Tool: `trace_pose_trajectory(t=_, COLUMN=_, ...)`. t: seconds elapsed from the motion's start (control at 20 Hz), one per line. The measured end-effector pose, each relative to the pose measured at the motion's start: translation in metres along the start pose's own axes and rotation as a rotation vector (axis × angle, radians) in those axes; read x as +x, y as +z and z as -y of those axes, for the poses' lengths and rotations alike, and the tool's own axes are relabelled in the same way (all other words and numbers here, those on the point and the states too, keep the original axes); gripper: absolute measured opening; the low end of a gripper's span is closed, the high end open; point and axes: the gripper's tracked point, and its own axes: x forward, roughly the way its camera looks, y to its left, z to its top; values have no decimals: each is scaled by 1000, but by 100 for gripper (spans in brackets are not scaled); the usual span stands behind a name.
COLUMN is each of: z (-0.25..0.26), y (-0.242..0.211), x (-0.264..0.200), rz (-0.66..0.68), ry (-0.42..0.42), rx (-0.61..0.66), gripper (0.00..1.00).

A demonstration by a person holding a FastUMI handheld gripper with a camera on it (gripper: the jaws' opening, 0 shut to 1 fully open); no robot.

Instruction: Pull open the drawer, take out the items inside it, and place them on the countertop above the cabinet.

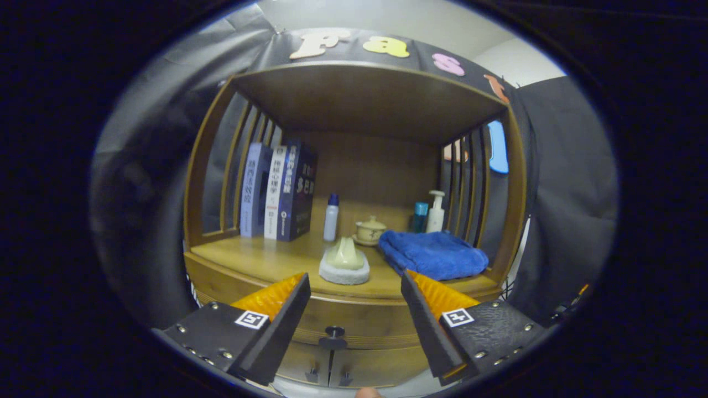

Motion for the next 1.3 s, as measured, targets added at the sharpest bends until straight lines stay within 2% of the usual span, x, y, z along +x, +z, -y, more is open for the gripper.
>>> trace_pose_trajectory(t=0.35, z=32, y=56, x=-74, rz=82, ry=49, rx=95, gripper=98)
trace_pose_trajectory(t=0.55, z=53, y=74, x=-115, rz=109, ry=61, rx=97, gripper=98)
trace_pose_trajectory(t=0.9, z=78, y=79, x=-173, rz=108, ry=70, rx=87, gripper=98)
trace_pose_trajectory(t=1.3, z=97, y=47, x=-212, rz=49, ry=61, rx=122, gripper=98)
